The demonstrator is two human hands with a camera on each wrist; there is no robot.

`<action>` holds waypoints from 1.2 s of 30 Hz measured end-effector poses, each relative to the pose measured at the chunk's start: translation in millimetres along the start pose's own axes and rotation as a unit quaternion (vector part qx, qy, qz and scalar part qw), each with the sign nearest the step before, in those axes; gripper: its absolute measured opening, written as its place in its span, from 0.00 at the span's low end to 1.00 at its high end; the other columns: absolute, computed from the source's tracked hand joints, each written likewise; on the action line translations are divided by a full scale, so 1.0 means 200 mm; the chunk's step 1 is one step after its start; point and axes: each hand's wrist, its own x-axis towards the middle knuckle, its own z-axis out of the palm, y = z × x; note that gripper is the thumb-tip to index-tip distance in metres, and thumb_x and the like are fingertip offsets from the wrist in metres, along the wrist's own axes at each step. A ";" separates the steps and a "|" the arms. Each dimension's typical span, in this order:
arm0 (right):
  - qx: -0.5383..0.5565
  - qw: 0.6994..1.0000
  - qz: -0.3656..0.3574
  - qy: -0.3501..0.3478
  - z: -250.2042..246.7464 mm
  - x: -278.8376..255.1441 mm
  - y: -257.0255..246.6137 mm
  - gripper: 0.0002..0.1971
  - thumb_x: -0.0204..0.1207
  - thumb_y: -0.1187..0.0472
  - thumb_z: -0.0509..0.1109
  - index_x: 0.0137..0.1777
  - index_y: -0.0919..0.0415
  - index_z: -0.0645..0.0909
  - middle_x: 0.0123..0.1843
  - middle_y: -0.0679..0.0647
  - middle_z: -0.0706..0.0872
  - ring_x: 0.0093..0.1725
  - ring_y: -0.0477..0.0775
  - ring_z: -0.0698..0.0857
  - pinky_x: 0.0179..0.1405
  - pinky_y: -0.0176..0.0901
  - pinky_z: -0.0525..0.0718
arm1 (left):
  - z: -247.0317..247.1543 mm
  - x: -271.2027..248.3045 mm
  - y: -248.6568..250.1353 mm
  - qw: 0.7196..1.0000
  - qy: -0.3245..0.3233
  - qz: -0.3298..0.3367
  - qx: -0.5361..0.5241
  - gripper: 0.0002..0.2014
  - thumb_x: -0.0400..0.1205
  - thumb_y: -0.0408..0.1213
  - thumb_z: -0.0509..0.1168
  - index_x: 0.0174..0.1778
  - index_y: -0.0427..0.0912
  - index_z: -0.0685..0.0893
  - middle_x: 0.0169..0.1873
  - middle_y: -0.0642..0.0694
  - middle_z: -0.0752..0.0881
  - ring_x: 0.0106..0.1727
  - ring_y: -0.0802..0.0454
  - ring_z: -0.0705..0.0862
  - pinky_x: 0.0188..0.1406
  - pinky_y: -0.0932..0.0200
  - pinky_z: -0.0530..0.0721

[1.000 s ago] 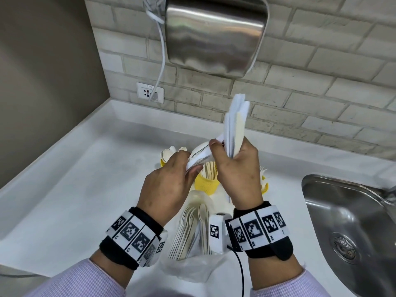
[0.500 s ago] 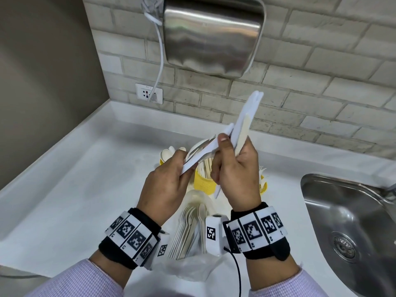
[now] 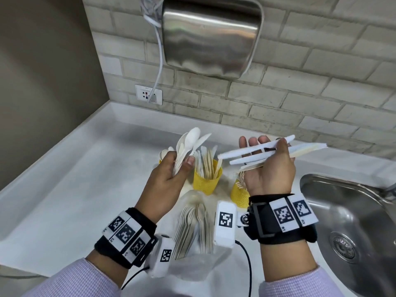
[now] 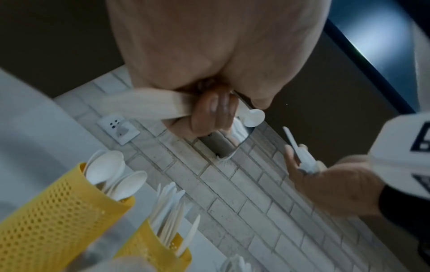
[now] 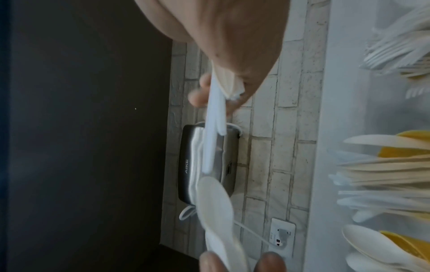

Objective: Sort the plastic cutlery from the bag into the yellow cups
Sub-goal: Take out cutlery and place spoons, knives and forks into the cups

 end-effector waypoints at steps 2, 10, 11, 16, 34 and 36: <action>0.011 1.000 0.000 -0.017 -0.01 0.01 0.00 0.03 0.90 0.57 0.63 0.57 0.55 0.73 0.34 0.54 0.77 0.24 0.52 0.77 0.28 0.43 0.84 | 0.00 0.01 0.00 0.997 -0.015 -0.037 -0.064 0.16 0.89 0.54 0.61 0.49 0.43 0.78 0.24 0.59 0.71 0.25 0.56 0.68 0.23 0.67 0.68; -0.030 0.990 -0.007 -0.140 0.04 -0.09 -0.03 0.23 0.87 0.49 0.67 0.30 0.52 0.69 0.23 0.47 0.61 0.16 0.44 0.61 0.14 0.34 0.63 | 0.02 0.00 0.04 0.952 -0.073 -0.159 -0.252 0.22 0.89 0.59 0.55 0.52 0.44 0.83 0.27 0.51 0.63 0.25 0.55 0.57 0.22 0.61 0.61; -0.053 0.987 -0.028 -0.151 0.05 -0.11 -0.03 0.24 0.88 0.48 0.65 0.28 0.52 0.68 0.22 0.48 0.62 0.17 0.46 0.62 0.15 0.34 0.64 | 0.03 0.00 0.04 0.948 -0.072 -0.165 -0.261 0.21 0.89 0.59 0.55 0.51 0.45 0.83 0.27 0.52 0.65 0.25 0.55 0.58 0.22 0.62 0.62; -0.140 0.956 -0.117 -0.230 0.07 -0.16 0.01 0.26 0.90 0.49 0.60 0.27 0.54 0.68 0.21 0.52 0.65 0.18 0.53 0.67 0.23 0.42 0.72 | 0.06 0.01 0.04 0.930 -0.064 -0.193 -0.306 0.16 0.92 0.52 0.55 0.57 0.46 0.83 0.31 0.52 0.71 0.25 0.56 0.63 0.21 0.64 0.63; -0.326 0.879 -0.170 -0.304 -0.04 -0.16 0.09 0.24 0.83 0.49 0.71 0.29 0.62 0.74 0.22 0.58 0.74 0.24 0.55 0.75 0.29 0.43 0.75 | 0.21 0.05 0.09 0.800 -0.119 -0.348 -0.474 0.15 0.90 0.46 0.60 0.41 0.42 0.74 0.34 0.38 0.86 0.34 0.45 0.91 0.34 0.50 0.93; -0.369 0.864 -0.159 -0.305 -0.09 -0.14 0.13 0.20 0.82 0.47 0.72 0.30 0.55 0.78 0.24 0.49 0.79 0.26 0.50 0.80 0.30 0.43 0.79 | 0.22 0.06 0.11 0.794 -0.131 -0.350 -0.480 0.18 0.83 0.48 0.71 0.59 0.40 0.78 0.56 0.35 0.82 0.55 0.41 0.86 0.49 0.47 0.93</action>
